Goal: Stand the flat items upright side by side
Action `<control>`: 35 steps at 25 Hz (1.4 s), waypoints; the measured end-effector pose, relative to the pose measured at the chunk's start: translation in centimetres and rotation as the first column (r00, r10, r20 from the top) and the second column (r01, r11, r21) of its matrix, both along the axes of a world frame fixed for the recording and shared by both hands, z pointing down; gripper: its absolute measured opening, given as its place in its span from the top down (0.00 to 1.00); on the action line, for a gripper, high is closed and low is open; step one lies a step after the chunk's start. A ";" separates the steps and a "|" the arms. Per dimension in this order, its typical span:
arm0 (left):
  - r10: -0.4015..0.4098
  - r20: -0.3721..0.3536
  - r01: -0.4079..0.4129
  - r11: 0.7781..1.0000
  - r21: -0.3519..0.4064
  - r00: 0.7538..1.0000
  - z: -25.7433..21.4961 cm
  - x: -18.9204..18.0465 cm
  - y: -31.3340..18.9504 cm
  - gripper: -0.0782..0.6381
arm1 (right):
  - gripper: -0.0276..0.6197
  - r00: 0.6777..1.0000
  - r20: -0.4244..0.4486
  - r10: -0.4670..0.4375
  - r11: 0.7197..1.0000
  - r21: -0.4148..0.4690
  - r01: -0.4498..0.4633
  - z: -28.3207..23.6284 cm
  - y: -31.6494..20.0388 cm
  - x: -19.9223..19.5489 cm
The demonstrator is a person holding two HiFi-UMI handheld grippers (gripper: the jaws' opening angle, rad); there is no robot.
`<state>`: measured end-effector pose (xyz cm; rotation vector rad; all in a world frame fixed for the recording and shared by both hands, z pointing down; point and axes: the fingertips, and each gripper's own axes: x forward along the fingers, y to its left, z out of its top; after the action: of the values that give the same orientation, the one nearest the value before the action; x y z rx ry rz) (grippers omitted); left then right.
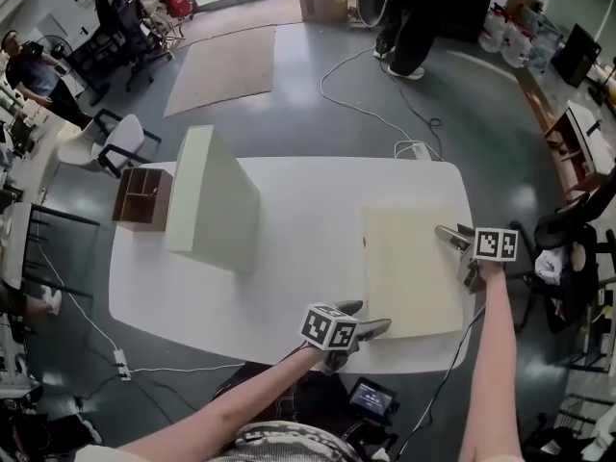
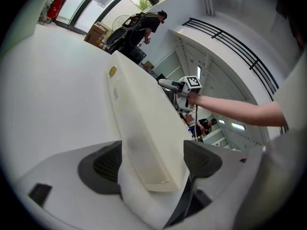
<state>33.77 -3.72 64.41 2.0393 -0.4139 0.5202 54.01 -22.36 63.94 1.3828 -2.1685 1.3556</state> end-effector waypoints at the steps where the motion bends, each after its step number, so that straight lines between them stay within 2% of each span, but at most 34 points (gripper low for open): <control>1: -0.008 -0.003 0.008 1.000 -0.009 1.000 0.1 0.2 -0.2 0.34 | 0.34 1.000 0.012 0.003 1.000 -0.006 -0.003 0.2 -0.2 -0.2; 6: -0.037 -0.003 0.036 0.999 -0.029 0.999 0.6 0.8 -1.4 0.34 | 0.33 0.999 0.043 0.018 1.000 -0.025 -0.017 0.9 -0.7 -0.9; 13: -0.025 0.008 0.026 0.999 -0.035 1.000 0.9 0.8 -1.5 0.34 | 0.33 0.995 0.082 0.054 0.997 -0.058 -0.049 1.4 -0.5 -0.9; 19: 0.129 0.037 -0.129 0.992 0.005 0.991 1.0 1.0 -0.9 0.34 | 0.35 0.997 0.052 0.049 0.999 -0.007 -0.049 -0.1 -0.3 -1.2; 23: 0.178 0.060 -0.183 0.980 0.076 0.982 0.7 0.7 -1.1 0.34 | 0.36 0.996 0.038 0.081 0.995 0.054 -0.083 -1.7 0.4 -0.9; 27: 0.250 0.106 -0.265 0.950 0.164 0.962 0.1 -0.2 -2.1 0.34 | 0.36 0.988 0.048 0.148 0.976 0.151 -0.154 -4.2 1.1 -0.7; 35: 0.363 0.231 -0.424 0.845 0.327 0.903 -1.7 -2.1 -4.6 0.34 | 0.37 0.972 0.026 0.235 0.896 0.382 -0.227 -11.7 2.6 -1.9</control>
<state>31.72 -8.29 62.66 2.4786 -0.1882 0.9213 52.08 -19.72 52.27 1.8371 -2.4089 1.0071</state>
